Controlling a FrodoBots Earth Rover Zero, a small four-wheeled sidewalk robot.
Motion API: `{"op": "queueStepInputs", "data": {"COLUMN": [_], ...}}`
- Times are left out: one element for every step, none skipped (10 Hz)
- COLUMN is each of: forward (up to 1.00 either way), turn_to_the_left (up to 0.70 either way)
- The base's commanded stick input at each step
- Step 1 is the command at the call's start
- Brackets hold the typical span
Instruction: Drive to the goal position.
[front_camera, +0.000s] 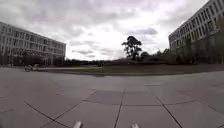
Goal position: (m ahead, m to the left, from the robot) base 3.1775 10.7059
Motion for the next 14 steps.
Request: {"op": "queueStepInputs", "data": {"forward": [0.00,0.00,0.00,0.00,0.00,0.00,0.00,0.00,0.00,0.00,0.00,0.00,0.00,0.00], "turn_to_the_left": [0.70,0.70,0.70,0.70,0.70,0.70,0.70,0.70,0.70,0.70,0.70,0.70,0.70,0.70]}}
